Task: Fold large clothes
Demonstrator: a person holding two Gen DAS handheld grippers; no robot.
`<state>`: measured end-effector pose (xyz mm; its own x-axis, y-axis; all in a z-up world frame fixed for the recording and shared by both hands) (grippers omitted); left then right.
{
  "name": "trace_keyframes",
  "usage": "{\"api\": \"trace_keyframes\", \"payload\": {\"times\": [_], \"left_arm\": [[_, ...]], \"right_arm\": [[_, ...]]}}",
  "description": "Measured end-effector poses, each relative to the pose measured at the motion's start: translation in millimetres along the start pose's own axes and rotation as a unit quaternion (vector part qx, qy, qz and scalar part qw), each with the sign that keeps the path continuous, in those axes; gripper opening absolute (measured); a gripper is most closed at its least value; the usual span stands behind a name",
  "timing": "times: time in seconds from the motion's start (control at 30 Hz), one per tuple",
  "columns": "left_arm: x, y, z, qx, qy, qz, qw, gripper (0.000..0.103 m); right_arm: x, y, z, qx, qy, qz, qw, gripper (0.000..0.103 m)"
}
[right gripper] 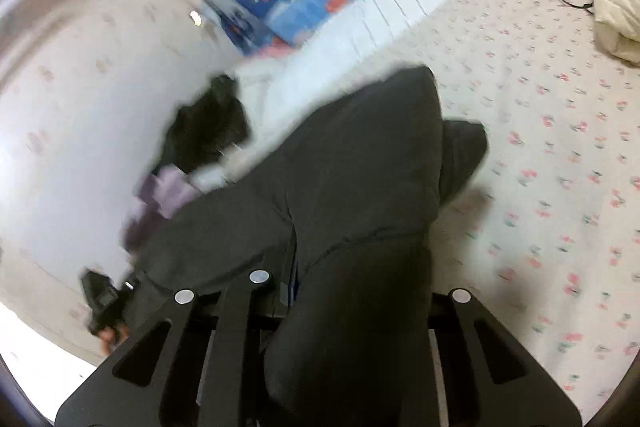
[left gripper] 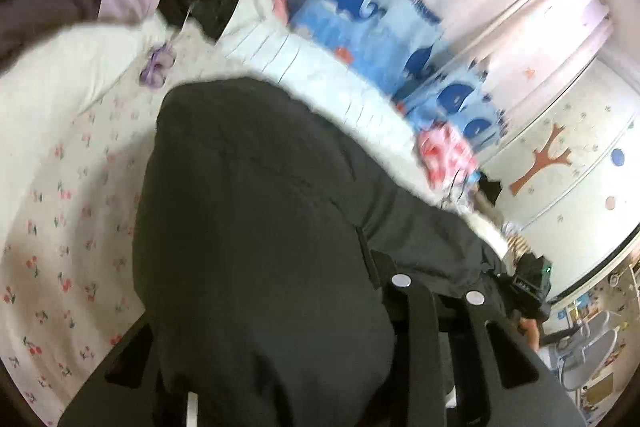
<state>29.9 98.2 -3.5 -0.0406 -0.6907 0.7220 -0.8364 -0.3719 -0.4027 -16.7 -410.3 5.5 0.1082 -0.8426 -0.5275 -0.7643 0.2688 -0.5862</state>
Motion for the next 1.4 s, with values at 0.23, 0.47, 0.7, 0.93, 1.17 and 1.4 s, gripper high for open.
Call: {"api": "trace_keyframes", "payload": {"times": [0.23,0.47,0.7,0.93,1.17,1.4], "left_arm": [[-95.3,41.6,7.2,-0.078,-0.058,-0.110,0.9892,0.059],[-31.4,-23.7,-59.8,0.097,-0.115,-0.014,0.9885,0.078],[49.3,-18.0,85.6,0.042,-0.140,0.125,0.9813,0.081],[12.6,6.1,150.4,-0.002,-0.175,0.129,0.9762,0.083],[12.5,15.0,159.8,0.026,-0.196,0.149,0.9688,0.084],[10.5,20.4,152.1,0.045,-0.194,0.157,0.9673,0.084]], "right_arm": [[55.1,56.3,-14.9,-0.055,0.057,0.050,0.996,0.045],[-6.0,-31.1,-15.4,0.023,0.103,-0.076,0.992,0.060],[5.7,-25.0,133.2,-0.069,0.177,-0.094,0.977,0.063],[14.7,-29.6,118.8,-0.062,0.155,-0.068,0.984,0.064],[-58.4,-42.5,184.5,-0.088,0.140,-0.182,0.969,0.079],[-39.4,-33.2,203.6,-0.138,0.132,-0.153,0.970,0.082]]}}
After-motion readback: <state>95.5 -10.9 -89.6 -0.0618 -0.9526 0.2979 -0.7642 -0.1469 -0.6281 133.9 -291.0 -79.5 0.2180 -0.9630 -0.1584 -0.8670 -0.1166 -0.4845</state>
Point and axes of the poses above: each gripper's, at about its wrist camera, not at the fingertips, and z roughly the way its jaws point, x to its right, y to its underside, the point moved 5 cm from there along z, roughly the way its jaws point, and after that the axes turned 11 degrees about -z, right-handed, at the moved point
